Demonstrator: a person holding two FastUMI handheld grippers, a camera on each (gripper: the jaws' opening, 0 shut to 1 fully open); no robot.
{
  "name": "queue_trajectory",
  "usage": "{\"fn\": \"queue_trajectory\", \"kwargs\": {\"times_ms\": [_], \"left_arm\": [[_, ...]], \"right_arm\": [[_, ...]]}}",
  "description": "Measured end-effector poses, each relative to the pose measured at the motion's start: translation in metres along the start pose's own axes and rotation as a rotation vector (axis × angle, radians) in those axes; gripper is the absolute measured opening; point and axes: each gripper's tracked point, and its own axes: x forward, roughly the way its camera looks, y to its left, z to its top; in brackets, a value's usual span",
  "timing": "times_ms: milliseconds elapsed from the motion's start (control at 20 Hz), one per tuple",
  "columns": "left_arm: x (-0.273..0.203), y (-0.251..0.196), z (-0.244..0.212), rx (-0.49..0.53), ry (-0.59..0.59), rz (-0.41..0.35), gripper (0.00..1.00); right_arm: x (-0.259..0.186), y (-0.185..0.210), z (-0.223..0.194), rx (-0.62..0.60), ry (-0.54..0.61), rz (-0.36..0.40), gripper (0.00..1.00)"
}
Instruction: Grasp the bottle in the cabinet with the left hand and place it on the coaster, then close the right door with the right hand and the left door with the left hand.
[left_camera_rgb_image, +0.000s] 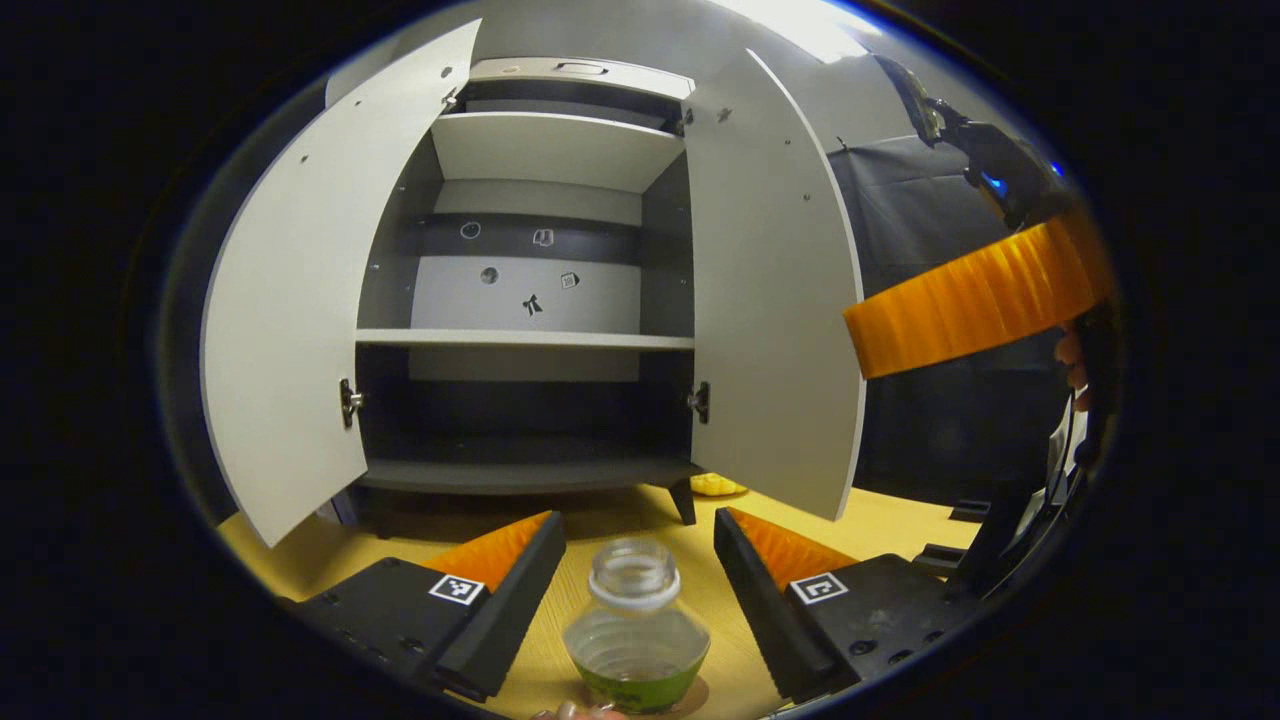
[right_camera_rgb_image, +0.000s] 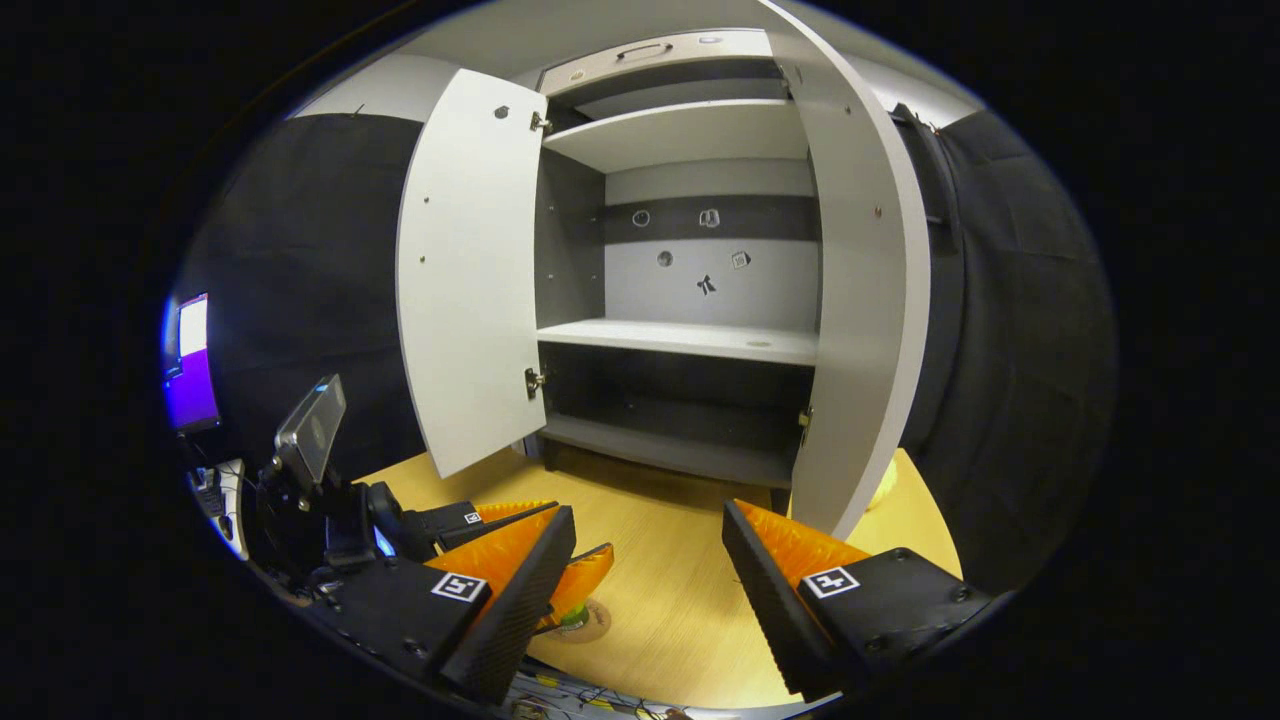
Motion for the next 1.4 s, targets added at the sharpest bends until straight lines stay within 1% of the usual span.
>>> {"fn": "queue_trajectory", "kwargs": {"times_ms": [100,250,350,400,550,650,700,750,800,950,1050,1200,1250,1400], "left_arm": [[-0.004,0.006,0.036,0.018,-0.018,-0.001,0.95],[-0.011,0.008,0.086,0.058,-0.045,-0.023,0.95],[-0.021,0.016,0.11,0.1,-0.042,-0.013,0.95],[-0.026,0.019,0.118,0.106,-0.036,-0.013,0.93],[-0.048,0.023,0.136,0.054,-0.011,-0.055,0.94],[-0.063,0.038,0.147,0.028,0.001,-0.067,0.94],[-0.071,0.048,0.15,0.032,0.007,-0.06,0.95],[-0.08,0.063,0.155,0.047,0.009,-0.042,0.96],[-0.087,0.078,0.16,0.068,0.012,-0.018,0.96],[-0.115,0.124,0.176,0.105,0.006,0.064,0.97],[-0.133,0.147,0.182,0.077,0.004,0.097,0.96],[-0.158,0.182,0.185,0.005,0.014,0.155,0.96],[-0.165,0.196,0.186,0.0,0.016,0.189,0.96],[-0.183,0.239,0.186,0.039,0.035,0.306,0.96]], "right_arm": [[-0.003,-0.005,0.024,0.011,-0.043,-0.027,0.98],[-0.01,-0.016,0.064,0.028,-0.111,-0.077,0.98],[-0.017,-0.022,0.084,0.045,-0.141,-0.12,0.98],[-0.023,-0.024,0.091,0.051,-0.153,-0.144,0.98],[-0.042,-0.034,0.103,0.06,-0.182,-0.221,0.98],[-0.056,-0.047,0.11,0.067,-0.2,-0.284,0.98],[-0.064,-0.057,0.114,0.066,-0.215,-0.323,0.98],[-0.07,-0.068,0.118,0.065,-0.224,-0.369,1.0],[-0.075,-0.082,0.12,0.071,-0.228,-0.418,0.98],[-0.079,-0.104,0.134,0.118,-0.259,-0.49,0.98],[-0.073,-0.12,0.145,0.133,-0.279,-0.521,0.98],[-0.062,-0.141,0.159,0.11,-0.294,-0.558,0.98],[-0.058,-0.146,0.162,0.102,-0.294,-0.561,0.98],[-0.05,-0.165,0.165,0.087,-0.284,-0.574,0.98]]}}
